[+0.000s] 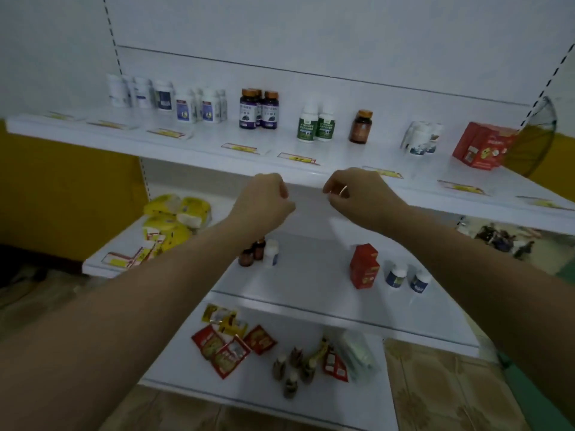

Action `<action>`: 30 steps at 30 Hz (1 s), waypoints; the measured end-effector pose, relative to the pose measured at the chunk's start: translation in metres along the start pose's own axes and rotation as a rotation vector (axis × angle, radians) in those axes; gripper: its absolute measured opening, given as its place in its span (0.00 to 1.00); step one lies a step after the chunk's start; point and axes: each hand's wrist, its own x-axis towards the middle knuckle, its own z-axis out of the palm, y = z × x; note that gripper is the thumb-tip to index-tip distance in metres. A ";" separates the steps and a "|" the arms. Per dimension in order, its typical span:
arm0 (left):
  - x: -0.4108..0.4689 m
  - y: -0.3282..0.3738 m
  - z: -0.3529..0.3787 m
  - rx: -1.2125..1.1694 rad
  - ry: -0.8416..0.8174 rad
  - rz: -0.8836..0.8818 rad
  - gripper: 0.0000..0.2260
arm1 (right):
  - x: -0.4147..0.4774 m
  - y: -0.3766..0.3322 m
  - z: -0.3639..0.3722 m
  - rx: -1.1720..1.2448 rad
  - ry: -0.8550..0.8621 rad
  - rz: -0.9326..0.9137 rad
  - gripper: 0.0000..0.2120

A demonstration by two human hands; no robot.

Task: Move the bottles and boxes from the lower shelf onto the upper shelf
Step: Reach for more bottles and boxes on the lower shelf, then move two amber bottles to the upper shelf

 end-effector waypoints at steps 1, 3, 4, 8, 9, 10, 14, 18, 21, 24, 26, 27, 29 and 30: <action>-0.012 -0.007 0.006 0.011 -0.028 -0.029 0.11 | -0.009 -0.001 0.010 0.016 -0.028 -0.014 0.11; -0.032 -0.023 0.014 0.048 -0.079 -0.087 0.11 | -0.024 -0.001 0.032 0.044 -0.082 -0.019 0.11; -0.041 -0.031 0.016 0.062 -0.100 -0.112 0.11 | -0.030 -0.002 0.044 0.059 -0.107 -0.011 0.11; -0.054 -0.071 0.024 0.098 -0.159 -0.194 0.13 | -0.042 -0.005 0.094 0.105 -0.223 0.046 0.13; -0.053 -0.083 0.027 0.101 -0.175 -0.221 0.13 | -0.042 -0.005 0.107 0.113 -0.251 0.057 0.13; -0.051 -0.097 0.030 0.100 -0.189 -0.246 0.14 | -0.039 -0.005 0.119 0.116 -0.276 0.065 0.13; -0.035 -0.158 0.049 0.080 -0.230 -0.302 0.19 | -0.016 -0.004 0.169 0.127 -0.342 0.130 0.15; -0.010 -0.214 0.067 0.039 -0.310 -0.323 0.21 | 0.020 -0.005 0.213 0.145 -0.370 0.197 0.15; 0.015 -0.247 0.078 0.015 -0.332 -0.327 0.21 | 0.049 -0.004 0.242 0.139 -0.375 0.246 0.15; 0.040 -0.270 0.093 -0.008 -0.343 -0.333 0.21 | 0.070 0.000 0.270 0.140 -0.362 0.297 0.15; 0.055 -0.281 0.106 -0.023 -0.364 -0.345 0.21 | 0.082 0.006 0.286 0.121 -0.369 0.323 0.15; 0.061 -0.285 0.113 -0.028 -0.378 -0.351 0.21 | 0.088 0.010 0.293 0.107 -0.369 0.334 0.16; 0.074 -0.295 0.128 -0.043 -0.398 -0.358 0.22 | 0.102 0.021 0.306 0.075 -0.354 0.359 0.17; 0.081 -0.300 0.136 -0.050 -0.405 -0.362 0.23 | 0.109 0.026 0.312 0.064 -0.348 0.371 0.17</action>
